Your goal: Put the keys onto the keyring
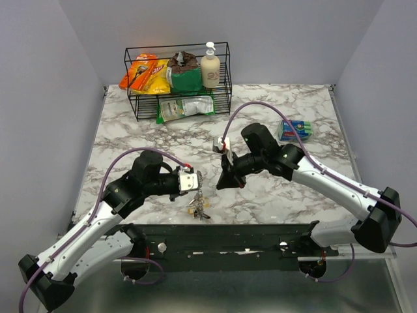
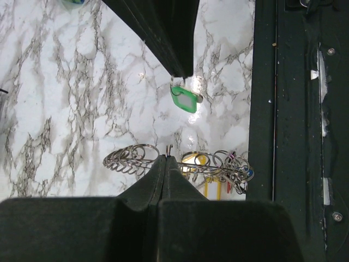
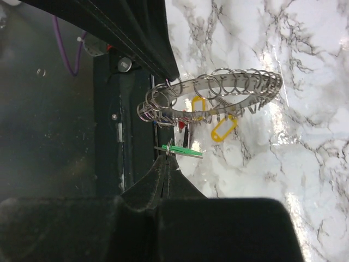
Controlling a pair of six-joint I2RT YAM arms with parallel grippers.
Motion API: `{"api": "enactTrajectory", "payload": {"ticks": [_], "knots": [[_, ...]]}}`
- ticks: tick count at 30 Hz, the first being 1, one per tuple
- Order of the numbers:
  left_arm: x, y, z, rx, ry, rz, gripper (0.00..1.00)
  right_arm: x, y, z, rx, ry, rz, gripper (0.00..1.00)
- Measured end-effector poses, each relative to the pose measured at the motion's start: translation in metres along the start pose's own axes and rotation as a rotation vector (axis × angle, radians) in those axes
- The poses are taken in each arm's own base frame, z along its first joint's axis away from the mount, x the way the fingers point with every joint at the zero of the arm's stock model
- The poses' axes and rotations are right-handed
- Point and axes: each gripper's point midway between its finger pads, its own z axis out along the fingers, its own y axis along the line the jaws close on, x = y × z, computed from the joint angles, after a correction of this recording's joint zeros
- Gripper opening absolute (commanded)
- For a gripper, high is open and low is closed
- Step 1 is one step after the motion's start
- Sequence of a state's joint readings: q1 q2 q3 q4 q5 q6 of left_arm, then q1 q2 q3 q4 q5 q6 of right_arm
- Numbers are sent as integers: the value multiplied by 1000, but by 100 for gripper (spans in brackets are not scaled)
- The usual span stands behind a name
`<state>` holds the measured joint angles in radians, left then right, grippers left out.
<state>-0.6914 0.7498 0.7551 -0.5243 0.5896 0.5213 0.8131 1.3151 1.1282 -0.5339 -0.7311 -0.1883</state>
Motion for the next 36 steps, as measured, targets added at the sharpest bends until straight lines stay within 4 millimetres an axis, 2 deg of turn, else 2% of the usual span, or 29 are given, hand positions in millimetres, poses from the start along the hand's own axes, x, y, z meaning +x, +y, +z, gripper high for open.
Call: {"api": "enactTrajectory", "payload": {"ticks": [15, 36], "knots": [[-3, 3, -2, -21, -11, 2, 0, -18, 19, 24, -84, 25, -47, 1], [-6, 3, -4, -26, -19, 9, 0, -19, 10, 39, -92, 53, -51, 1]]}}
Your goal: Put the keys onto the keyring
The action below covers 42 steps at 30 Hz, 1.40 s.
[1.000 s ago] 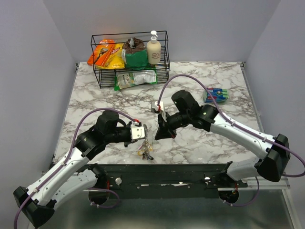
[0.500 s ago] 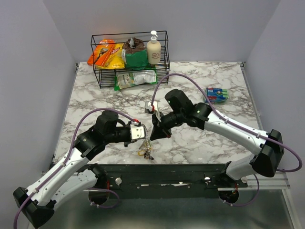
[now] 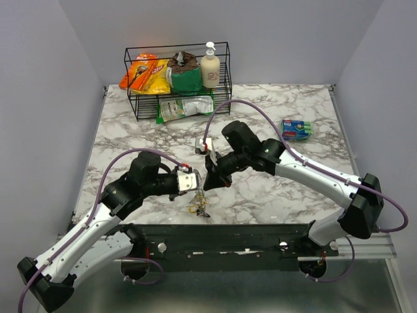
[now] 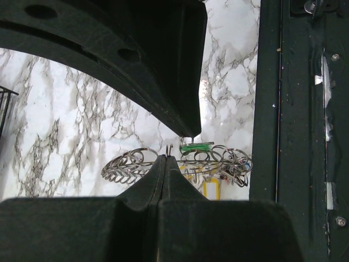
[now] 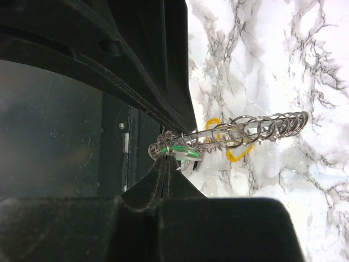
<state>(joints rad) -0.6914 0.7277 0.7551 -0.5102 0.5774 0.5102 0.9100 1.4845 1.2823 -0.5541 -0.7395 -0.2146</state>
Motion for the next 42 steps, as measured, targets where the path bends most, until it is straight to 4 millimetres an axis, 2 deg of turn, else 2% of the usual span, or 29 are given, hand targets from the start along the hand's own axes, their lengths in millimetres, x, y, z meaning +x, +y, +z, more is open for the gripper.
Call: {"api": "enactTrajectory", "payload": {"ticks": [32, 42], "knots": [[-3, 0, -2, -5, -10, 9, 0, -1, -14, -2, 83, 11, 2, 1], [-10, -3, -3, -2, -53, 8, 0, 1, -17, 0, 92, 18, 11, 1]]}}
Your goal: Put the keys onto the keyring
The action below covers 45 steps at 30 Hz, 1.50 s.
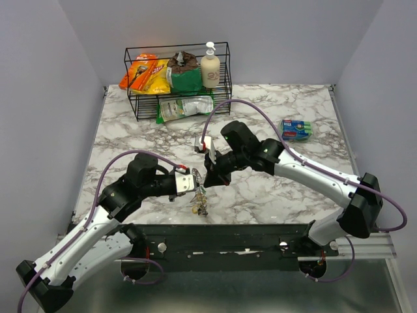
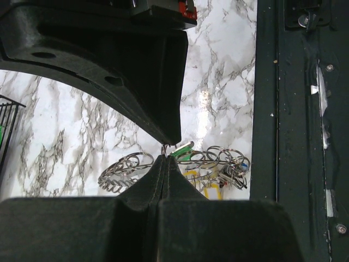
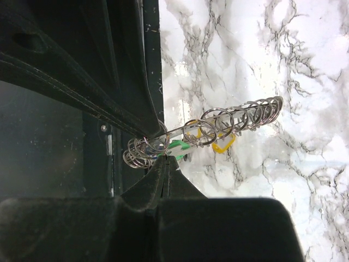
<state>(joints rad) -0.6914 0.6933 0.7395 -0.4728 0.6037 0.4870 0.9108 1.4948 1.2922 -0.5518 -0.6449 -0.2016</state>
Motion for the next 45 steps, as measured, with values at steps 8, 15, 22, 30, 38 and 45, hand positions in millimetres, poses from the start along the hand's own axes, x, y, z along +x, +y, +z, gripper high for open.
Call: {"api": "enactTrajectory", "payload": {"ticks": [8, 15, 22, 30, 38, 45], "knots": [[-2, 0, 1, -4, -15, -7, 0, -1, 0, 0, 2, -5, -4, 14], [-5, -2, 0, 2, -32, -9, 0, -3, 1, -12, 51, -43, -36, 53], [-12, -2, -1, -9, -72, -7, 0, -15, 6, -46, 170, -146, -114, 93], [-28, -3, 2, -17, -179, -33, 0, -50, 20, -80, 221, -300, -211, 100], [-59, -4, -1, -22, -372, -59, 0, -68, 38, -93, 179, -382, -257, 95], [-88, -4, -8, -13, -506, -65, 0, -74, 57, -98, 100, -412, -281, 77]]}}
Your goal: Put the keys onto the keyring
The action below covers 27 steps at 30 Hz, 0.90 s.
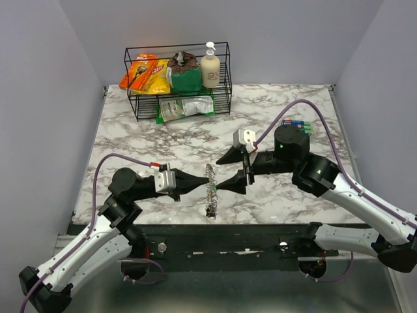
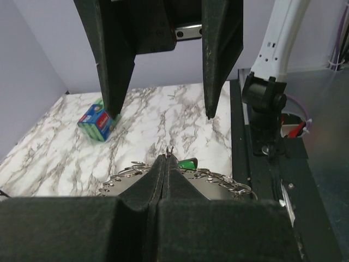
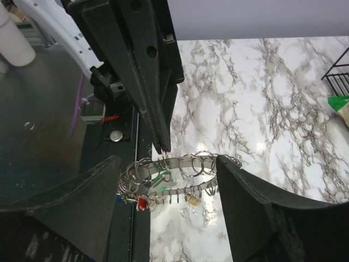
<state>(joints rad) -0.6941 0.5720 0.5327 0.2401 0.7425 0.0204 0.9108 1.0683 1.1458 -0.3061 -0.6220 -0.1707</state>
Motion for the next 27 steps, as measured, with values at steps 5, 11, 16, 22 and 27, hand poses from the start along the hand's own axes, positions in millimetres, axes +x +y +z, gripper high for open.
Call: {"api": "enactTrajectory", "payload": {"ticks": [5, 11, 16, 22, 27], "knots": [[-14, -2, 3, 17, -52, 1, 0, -5, 10, 0, -57, -15, 6, 65], [-18, -3, 4, 30, -69, -6, 0, -6, 15, 1, -89, -20, 16, 56], [-21, -4, 5, 33, -80, -7, 0, -4, 17, 3, -105, -17, 24, 50], [-26, -5, 4, 34, -96, -13, 0, -2, 19, 5, -120, -12, 42, 43], [-31, -5, 4, 36, -105, -12, 0, 0, 19, 7, -128, -7, 52, 36]]}}
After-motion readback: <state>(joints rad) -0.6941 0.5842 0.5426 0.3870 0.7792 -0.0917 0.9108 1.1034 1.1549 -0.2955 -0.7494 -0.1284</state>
